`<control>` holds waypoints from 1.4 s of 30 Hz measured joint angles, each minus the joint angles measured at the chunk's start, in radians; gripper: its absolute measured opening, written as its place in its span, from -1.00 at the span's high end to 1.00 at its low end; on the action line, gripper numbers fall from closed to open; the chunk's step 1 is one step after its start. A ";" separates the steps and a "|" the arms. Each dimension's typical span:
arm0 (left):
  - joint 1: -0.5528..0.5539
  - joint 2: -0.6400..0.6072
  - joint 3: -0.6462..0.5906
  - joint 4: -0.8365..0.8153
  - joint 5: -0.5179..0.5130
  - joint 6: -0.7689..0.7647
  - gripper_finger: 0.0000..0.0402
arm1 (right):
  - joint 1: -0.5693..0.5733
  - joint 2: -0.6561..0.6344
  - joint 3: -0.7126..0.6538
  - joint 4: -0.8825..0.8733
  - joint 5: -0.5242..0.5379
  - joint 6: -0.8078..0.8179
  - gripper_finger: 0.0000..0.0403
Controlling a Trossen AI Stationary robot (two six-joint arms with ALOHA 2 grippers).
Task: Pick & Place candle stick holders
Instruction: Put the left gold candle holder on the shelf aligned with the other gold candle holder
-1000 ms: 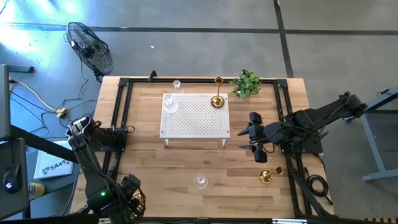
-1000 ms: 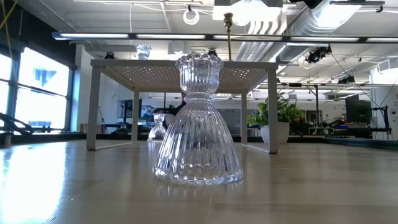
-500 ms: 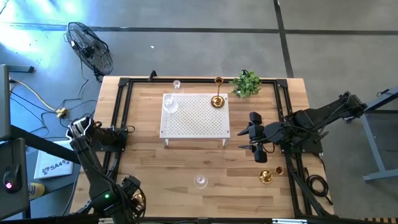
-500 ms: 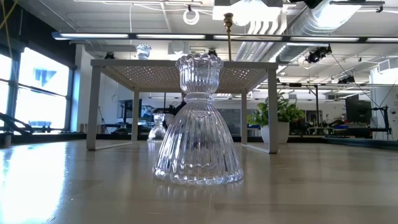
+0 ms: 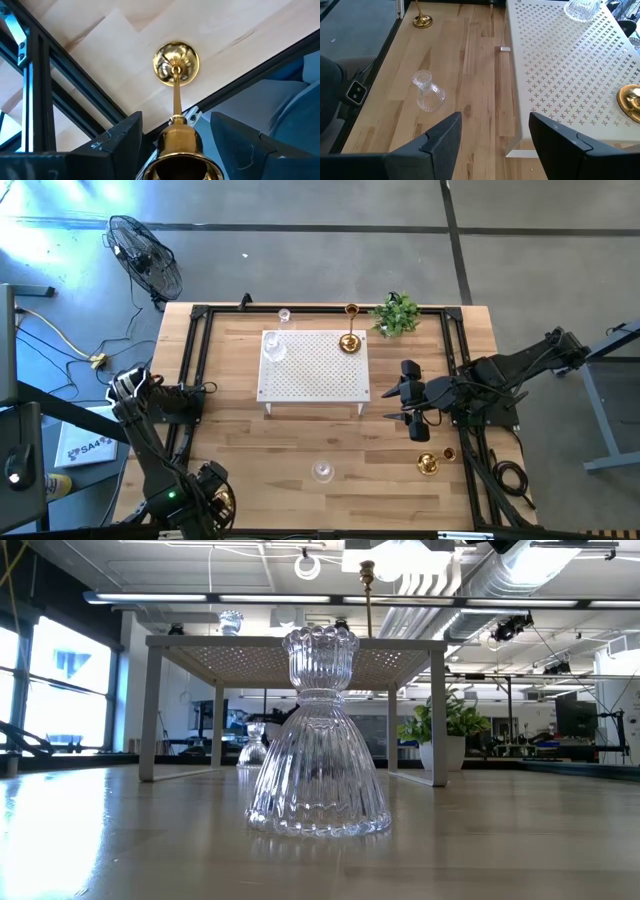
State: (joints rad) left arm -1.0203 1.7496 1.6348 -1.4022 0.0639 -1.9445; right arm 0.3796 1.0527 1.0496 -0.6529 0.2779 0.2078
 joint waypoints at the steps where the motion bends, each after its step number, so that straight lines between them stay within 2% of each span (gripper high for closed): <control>1: 0.000 0.000 0.000 0.000 0.000 0.002 -0.08 | 0.000 0.000 0.000 0.000 0.000 0.000 -0.12; 10: 0.000 0.000 0.000 -0.010 -0.003 0.007 0.41 | 0.000 0.000 0.000 0.000 0.000 0.000 -0.12; 17: 0.000 0.000 0.000 -0.020 0.008 0.053 0.42 | 0.000 0.000 0.000 0.000 0.000 0.000 -0.11; 23: 0.039 0.000 0.000 -0.044 0.072 0.160 0.42 | 0.000 0.000 0.000 0.000 0.000 0.000 -0.12; 32: 0.171 0.000 0.000 -0.048 0.101 0.440 0.42 | 0.000 0.000 0.000 0.000 0.000 0.000 -0.12; 42: 0.301 0.000 0.033 -0.137 0.103 0.683 0.42 | 0.000 0.000 0.000 0.000 0.000 0.000 -0.12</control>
State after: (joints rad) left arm -0.7194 1.7500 1.6678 -1.5392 0.1670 -1.2615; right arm 0.3794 1.0527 1.0496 -0.6529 0.2777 0.2079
